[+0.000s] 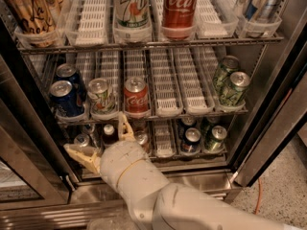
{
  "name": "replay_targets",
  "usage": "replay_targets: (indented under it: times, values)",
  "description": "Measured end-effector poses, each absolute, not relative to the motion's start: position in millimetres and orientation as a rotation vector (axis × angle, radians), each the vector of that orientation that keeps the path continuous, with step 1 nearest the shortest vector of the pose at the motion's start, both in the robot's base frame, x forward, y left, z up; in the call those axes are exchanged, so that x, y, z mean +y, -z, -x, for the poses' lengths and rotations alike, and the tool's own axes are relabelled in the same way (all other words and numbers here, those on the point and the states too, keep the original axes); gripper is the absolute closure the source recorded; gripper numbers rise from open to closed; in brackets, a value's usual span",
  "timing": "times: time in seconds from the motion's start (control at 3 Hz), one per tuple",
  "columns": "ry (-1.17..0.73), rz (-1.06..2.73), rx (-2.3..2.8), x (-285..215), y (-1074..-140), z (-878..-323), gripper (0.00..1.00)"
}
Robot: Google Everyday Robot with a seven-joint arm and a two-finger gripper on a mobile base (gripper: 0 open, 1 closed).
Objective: Pick pepsi can from middle shelf of fridge
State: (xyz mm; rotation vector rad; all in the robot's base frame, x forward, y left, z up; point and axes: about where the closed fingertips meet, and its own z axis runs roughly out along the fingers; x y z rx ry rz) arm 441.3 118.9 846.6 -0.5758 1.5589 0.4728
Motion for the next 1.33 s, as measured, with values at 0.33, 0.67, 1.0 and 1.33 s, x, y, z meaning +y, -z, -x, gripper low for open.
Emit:
replay_targets:
  times: [0.33,0.67,1.0,1.33]
  values:
    - [-0.473,0.576,1.559,119,-847,-441,0.39]
    - [-0.49,0.604,1.563,130,-842,-441,0.63]
    - [-0.49,0.605,1.563,130,-842,-440,0.81]
    - [-0.491,0.605,1.563,130,-842,-440,0.64]
